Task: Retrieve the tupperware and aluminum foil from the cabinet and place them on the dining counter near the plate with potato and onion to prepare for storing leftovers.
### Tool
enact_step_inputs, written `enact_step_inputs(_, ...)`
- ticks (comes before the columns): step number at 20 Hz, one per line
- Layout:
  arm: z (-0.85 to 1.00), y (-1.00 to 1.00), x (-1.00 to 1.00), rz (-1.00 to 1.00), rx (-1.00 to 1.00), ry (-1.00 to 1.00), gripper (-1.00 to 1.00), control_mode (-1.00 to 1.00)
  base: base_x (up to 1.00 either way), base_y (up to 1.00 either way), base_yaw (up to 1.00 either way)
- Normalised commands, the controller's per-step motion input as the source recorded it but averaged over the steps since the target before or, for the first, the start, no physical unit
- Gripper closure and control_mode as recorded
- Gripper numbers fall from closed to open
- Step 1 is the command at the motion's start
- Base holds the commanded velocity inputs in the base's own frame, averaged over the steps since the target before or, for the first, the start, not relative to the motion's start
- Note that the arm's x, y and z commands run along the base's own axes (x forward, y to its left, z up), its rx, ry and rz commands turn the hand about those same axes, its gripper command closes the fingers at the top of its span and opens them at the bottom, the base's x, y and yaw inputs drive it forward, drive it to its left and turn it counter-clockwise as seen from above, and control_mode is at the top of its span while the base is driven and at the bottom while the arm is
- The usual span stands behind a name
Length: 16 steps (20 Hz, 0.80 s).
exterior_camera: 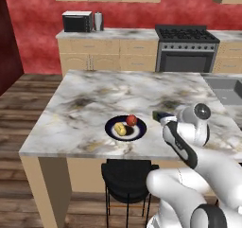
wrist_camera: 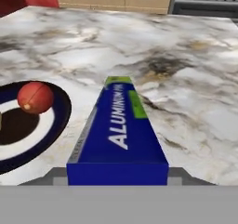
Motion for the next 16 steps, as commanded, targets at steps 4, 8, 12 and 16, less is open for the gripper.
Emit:
enact_step_inputs(4,-0.78,0.42,0.25,0.06,0.00,0.20,1.00,-1.00,0.00,0.00,0.00)
enact_step_inputs(8,-0.52,0.46,0.25,0.01,0.00,0.19,-1.00,-1.00,0.00,0.00,0.00)
enact_step_inputs(12,0.39,-0.04,-0.08,-0.02,0.00,0.06,-1.00,-1.00,0.00,0.00,0.00)
enact_step_inputs(16,0.86,-0.08,-0.73,-0.04,0.00,0.00,-1.00,-1.00,0.00,0.00,0.00)
